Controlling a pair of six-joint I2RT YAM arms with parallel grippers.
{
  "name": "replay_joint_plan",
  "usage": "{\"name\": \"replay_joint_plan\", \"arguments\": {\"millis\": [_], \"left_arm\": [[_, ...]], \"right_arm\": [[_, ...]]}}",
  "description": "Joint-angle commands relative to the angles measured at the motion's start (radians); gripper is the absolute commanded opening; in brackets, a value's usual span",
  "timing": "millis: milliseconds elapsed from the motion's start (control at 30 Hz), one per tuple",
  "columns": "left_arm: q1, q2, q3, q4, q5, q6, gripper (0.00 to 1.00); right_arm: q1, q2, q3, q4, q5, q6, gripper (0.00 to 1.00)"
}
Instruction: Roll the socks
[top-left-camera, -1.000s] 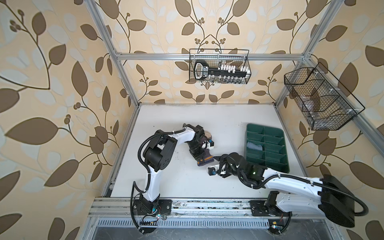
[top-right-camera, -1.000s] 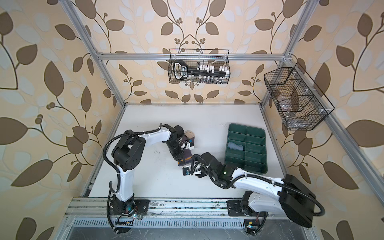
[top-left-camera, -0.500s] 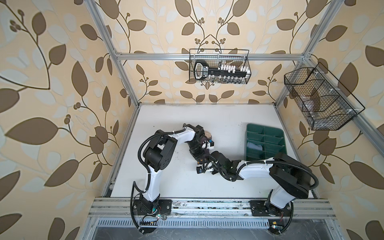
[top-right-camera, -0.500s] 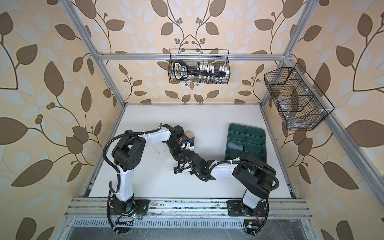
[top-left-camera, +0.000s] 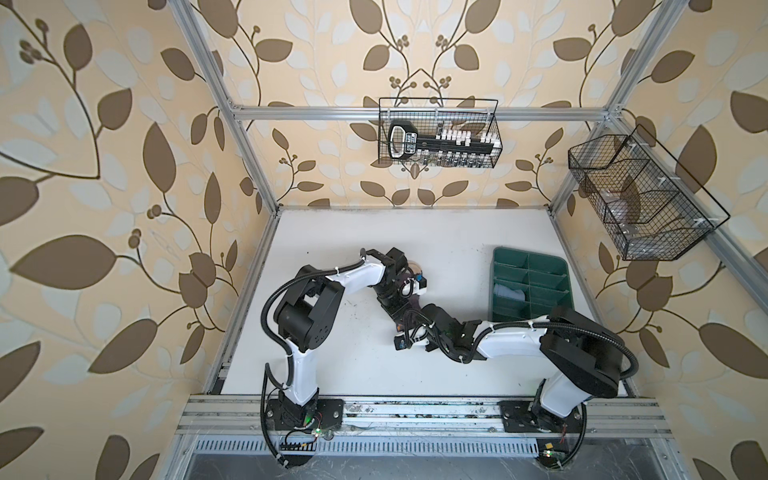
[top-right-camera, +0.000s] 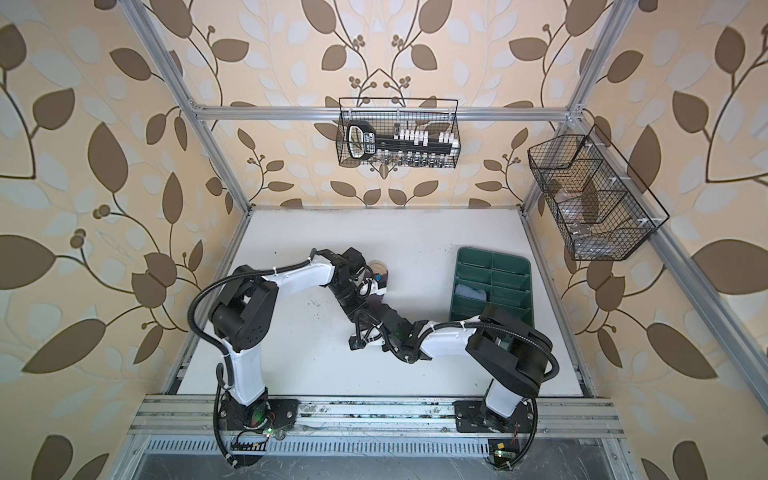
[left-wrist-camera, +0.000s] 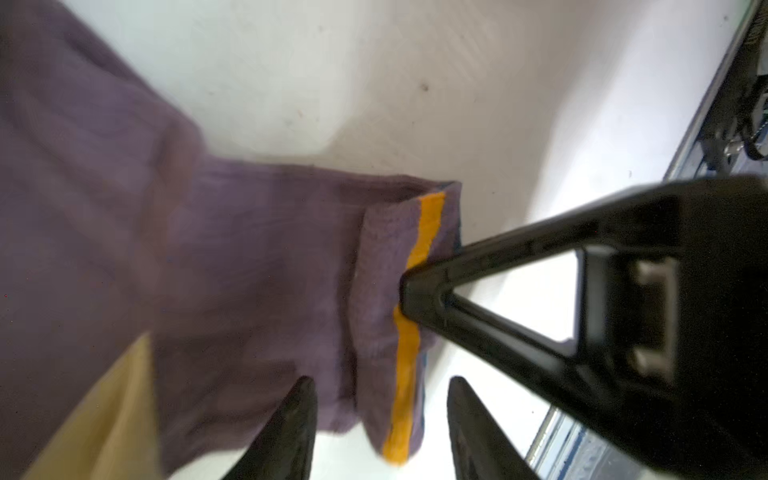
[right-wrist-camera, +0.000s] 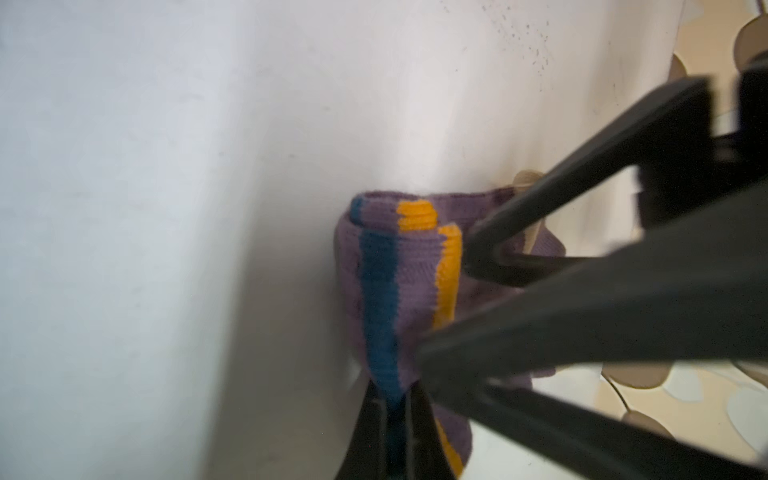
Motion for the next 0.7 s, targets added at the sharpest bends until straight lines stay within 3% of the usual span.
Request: {"name": "replay_joint_plan", "arguments": {"millis": [0,67,167,233,300,400,500,600,667], "left_arm": [[0.016,-0.229,-0.044,0.114,-0.115,-0.076,0.6],[0.027,-0.353,-0.093,0.172,-0.219,-0.109,0.61],[0.03,-0.638,-0.198,0.306,-0.606,-0.231,0.58],[0.032,-0.864,-0.286,0.382,-0.711,-0.26,0.69],[0.032,-1.088,-0.375,0.436,-0.655,-0.226,0.8],[0.031,-1.28,-0.405,0.336,-0.433,-0.118,0.84],[0.032,-1.305,-0.35,0.118,-0.241,0.031,0.77],[0.028,-1.231,-0.307,-0.029,-0.226,0.132,0.75],[-0.024,-1.2,-0.324,-0.027,-0.29,0.174,0.75]], "right_arm": [[0.018,-0.035,0.02,-0.226,-0.063,0.056,0.0],[0.024,-0.037,0.048,-0.298,-0.091,0.094,0.0],[0.018,-0.012,0.133,-0.474,-0.17,0.153,0.0],[0.015,0.023,0.191,-0.573,-0.217,0.183,0.0],[0.009,0.068,0.265,-0.663,-0.272,0.215,0.0],[-0.021,0.142,0.396,-0.806,-0.378,0.27,0.0],[-0.053,0.222,0.509,-0.921,-0.46,0.307,0.0],[-0.089,0.273,0.58,-0.974,-0.527,0.317,0.0],[-0.12,0.304,0.612,-0.99,-0.573,0.326,0.0]]}}
